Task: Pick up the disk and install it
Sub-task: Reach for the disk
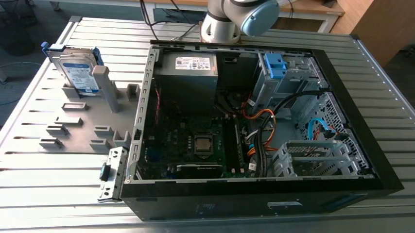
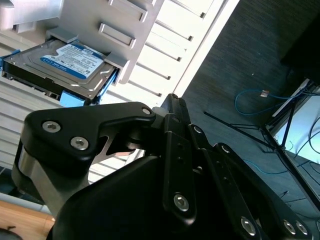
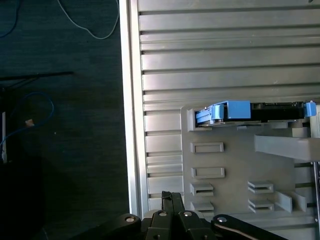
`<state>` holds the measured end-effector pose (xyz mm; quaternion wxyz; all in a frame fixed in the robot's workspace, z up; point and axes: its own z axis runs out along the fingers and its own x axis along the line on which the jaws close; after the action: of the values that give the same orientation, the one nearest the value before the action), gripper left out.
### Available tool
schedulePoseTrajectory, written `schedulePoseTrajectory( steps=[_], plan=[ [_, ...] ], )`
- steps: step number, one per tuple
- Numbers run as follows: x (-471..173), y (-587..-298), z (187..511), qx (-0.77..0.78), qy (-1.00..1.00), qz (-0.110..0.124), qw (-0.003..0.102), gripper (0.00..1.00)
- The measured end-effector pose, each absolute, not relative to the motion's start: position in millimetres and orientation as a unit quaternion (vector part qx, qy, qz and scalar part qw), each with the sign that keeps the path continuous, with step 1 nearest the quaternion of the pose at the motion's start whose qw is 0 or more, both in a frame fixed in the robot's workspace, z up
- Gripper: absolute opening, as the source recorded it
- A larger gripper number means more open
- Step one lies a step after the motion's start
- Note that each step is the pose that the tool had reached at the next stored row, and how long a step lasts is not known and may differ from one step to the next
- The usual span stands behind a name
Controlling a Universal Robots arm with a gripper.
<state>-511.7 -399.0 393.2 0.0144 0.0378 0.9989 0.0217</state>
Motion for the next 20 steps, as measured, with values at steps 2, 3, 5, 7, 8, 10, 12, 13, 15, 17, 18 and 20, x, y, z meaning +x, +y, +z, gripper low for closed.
schedulePoseTrajectory(
  steps=[2,3,5,7,8,10,12,13,15,17,18,20],
  plan=[
    [-513,-399,393,0.038,0.999,0.022,0.014,0.11],
    [-514,-399,393,0.038,0.999,0.022,0.014,0.11],
    [-516,-399,393,0.038,0.999,0.022,0.014,0.11],
    [-518,-399,393,0.038,0.999,0.022,0.014,0.11],
    [-519,-399,393,0.038,0.999,0.022,0.014,0.11],
    [-521,-399,393,0.038,0.999,0.022,0.014,0.11],
    [-523,-399,393,0.038,0.999,0.022,0.014,0.11],
    [-523,-399,393,0.038,0.999,0.022,0.014,0.11],
    [-525,-399,393,0.038,0.999,0.022,0.014,0.11],
    [-527,-399,393,0.038,0.999,0.022,0.014,0.11],
    [-528,-399,393,0.038,0.999,0.022,0.014,0.11],
    [-530,-399,393,0.038,0.999,0.022,0.014,0.11]
  ],
)
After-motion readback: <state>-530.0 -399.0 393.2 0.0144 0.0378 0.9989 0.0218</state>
